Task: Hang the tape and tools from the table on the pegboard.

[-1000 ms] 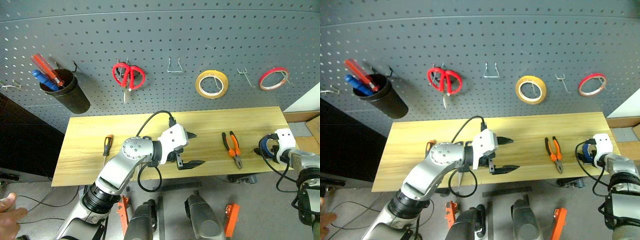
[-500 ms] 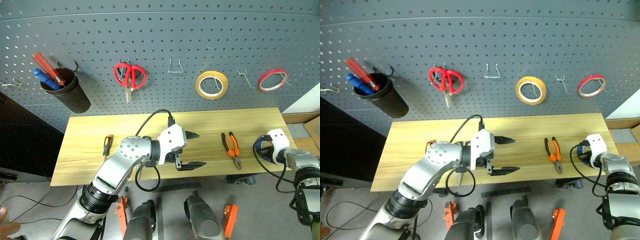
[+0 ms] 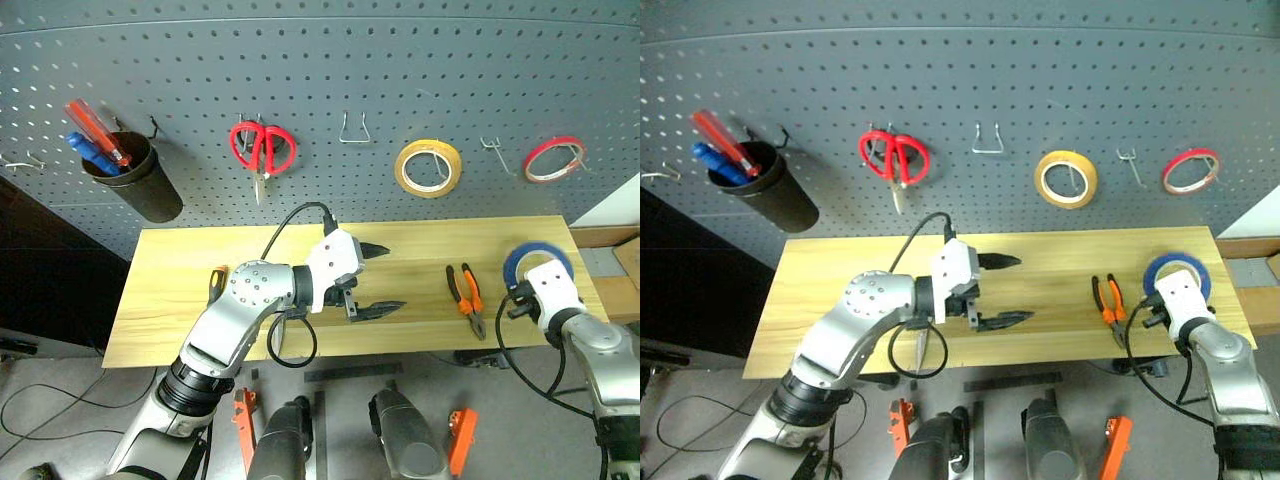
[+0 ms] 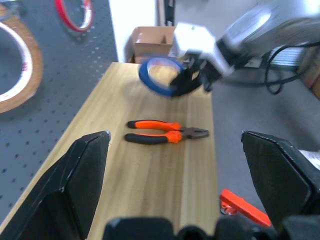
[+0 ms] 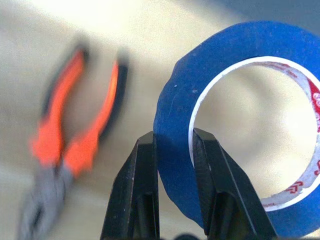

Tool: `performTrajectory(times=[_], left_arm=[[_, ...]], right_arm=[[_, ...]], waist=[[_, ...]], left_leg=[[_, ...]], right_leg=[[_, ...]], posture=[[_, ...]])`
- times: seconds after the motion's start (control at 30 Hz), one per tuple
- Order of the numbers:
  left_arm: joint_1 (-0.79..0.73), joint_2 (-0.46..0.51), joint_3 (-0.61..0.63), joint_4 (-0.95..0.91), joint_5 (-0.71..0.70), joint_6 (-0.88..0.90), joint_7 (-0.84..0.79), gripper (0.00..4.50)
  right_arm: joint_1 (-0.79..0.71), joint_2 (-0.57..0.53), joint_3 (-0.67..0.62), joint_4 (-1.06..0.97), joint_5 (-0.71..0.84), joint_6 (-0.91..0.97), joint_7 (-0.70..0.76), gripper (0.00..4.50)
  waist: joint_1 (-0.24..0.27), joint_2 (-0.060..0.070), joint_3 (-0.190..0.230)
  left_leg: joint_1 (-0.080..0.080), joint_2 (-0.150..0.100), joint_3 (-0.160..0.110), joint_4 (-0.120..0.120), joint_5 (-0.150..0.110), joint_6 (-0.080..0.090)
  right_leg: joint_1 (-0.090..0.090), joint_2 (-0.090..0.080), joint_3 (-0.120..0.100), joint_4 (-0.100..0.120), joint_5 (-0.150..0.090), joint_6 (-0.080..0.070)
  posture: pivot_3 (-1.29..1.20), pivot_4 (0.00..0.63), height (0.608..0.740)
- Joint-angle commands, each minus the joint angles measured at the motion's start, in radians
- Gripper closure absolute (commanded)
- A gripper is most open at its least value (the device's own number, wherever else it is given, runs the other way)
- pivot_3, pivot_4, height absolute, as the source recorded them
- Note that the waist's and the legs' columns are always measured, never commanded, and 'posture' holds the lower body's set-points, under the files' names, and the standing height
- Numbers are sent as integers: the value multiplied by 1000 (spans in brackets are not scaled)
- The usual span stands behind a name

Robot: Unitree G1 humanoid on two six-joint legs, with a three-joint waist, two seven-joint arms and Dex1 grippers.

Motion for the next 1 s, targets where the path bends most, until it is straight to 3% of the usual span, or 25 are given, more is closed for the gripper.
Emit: performTrajectory(times=[0.03, 0.2, 0.3, 0.7, 0.97, 1.0], left_arm=[[1, 6, 42, -16, -20, -27, 6, 0], [-2, -3, 66, -3, -14, -47, 30, 0], [-10, -18, 68, 2, -12, -60, 47, 0], [-53, -93, 124, 0, -52, -28, 135, 0], [-36, -85, 109, -35, -54, -15, 140, 0], [-35, -84, 109, -35, -52, -15, 140, 0]], right_arm=[[66, 41, -1, -270, -78, 43, -96, 4093], [75, 122, 126, -503, -256, 11, -224, 4094], [-32, 144, 176, -510, -292, -30, -239, 4096], [-373, 198, 127, -22, -134, -249, -191, 4104], [-409, 204, 109, 121, -105, -354, -202, 4105], [-405, 207, 106, 120, -100, -358, -202, 3755]], waist=[[3, 0, 0], [0, 0, 0], [-1, 0, 0], [-3, 0, 0], [-4, 0, 0], [-4, 0, 0]], left_leg=[[0, 0, 0, 0, 0, 0], [0, 1, 1, -1, 0, 0], [0, 1, 2, 0, 0, 0], [-1, 2, 3, 1, 0, -1], [-1, 2, 3, 0, 2, -4], [-1, 2, 3, 0, 2, -4]], right_leg=[[0, 0, 0, 0, 0, 0], [-3, 0, 1, 0, 0, 0], [-3, 0, 1, 0, 0, 0], [-4, 0, -1, 1, 2, -2], [-5, 0, -1, 2, 2, -2], [-5, 0, -1, 2, 2, -2]], posture=[[-289, 296, 740], [-296, 298, 740], [-299, 297, 740], [-266, 287, 740], [-253, 284, 740], [-256, 285, 740]])
